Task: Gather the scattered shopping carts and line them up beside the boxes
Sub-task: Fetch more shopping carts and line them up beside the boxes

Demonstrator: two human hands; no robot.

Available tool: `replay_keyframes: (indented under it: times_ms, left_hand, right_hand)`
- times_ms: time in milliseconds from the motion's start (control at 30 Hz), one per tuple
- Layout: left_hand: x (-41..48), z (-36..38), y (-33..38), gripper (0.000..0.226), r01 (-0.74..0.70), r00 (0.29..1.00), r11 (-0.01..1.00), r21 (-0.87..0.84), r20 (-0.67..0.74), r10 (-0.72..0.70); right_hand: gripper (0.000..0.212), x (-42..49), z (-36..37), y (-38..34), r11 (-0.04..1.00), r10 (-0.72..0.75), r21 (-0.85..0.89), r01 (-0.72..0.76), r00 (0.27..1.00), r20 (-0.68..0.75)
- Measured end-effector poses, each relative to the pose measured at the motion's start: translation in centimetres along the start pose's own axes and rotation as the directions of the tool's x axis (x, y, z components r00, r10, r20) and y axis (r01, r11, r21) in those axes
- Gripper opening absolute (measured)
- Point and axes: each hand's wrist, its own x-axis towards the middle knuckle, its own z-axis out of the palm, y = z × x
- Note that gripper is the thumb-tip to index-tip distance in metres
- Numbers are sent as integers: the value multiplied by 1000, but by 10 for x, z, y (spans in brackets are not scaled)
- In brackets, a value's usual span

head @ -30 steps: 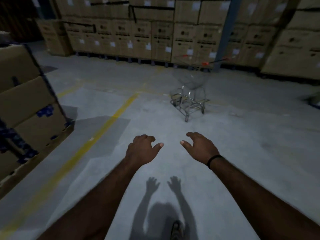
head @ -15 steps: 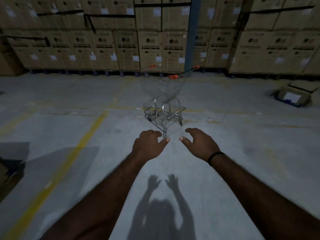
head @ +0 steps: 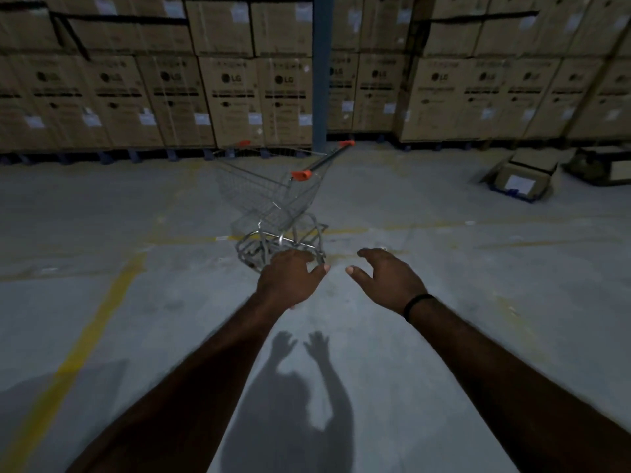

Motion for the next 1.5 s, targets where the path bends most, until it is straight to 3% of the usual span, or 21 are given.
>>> replay_keyframes:
  times_ms: [467, 667, 767, 933, 1067, 1200, 1333, 1433, 1500]
  left_hand:
    - [276, 39, 5, 61, -46, 999, 998, -31, -18, 46]
    - [400, 47, 20, 76, 55, 996, 998, -39, -69, -58]
    - [454, 51, 23, 70, 81, 995, 995, -50, -56, -84]
    - [529, 64, 2, 80, 151, 983, 986, -66, -100, -157]
    - [597, 74, -24, 85, 197, 968, 974, -112, -136, -211]
    - [660, 87, -47, 88, 306, 945, 948, -91, -96, -314]
    - [703, 104, -62, 108, 348, 937, 937, -23, 6, -348]
    - [718, 120, -73, 78, 379, 920, 919, 112, 66, -387]
    - [724, 127, -79, 60, 460, 880, 881, 110, 74, -469]
  right_hand:
    - [62, 264, 16, 93, 1000, -11, 23, 10, 1000, 27]
    - [63, 401, -3, 133, 994, -112, 26, 111, 991, 71]
    - [62, 463, -10, 150, 989, -141, 42, 138, 988, 69]
    - [63, 552, 3, 165, 977, -212, 37, 209, 969, 128]
    - [78, 630, 20, 168, 970, -242, 20, 242, 954, 179]
    - [77, 704, 41, 171, 952, -293, -18, 305, 929, 227]
    - [78, 770, 55, 169, 928, -350, -28, 373, 893, 282]
    - [69, 811, 76, 173, 869, -442, -73, 489, 835, 329]
    - [61, 838, 93, 181, 811, -506, -117, 574, 787, 352]
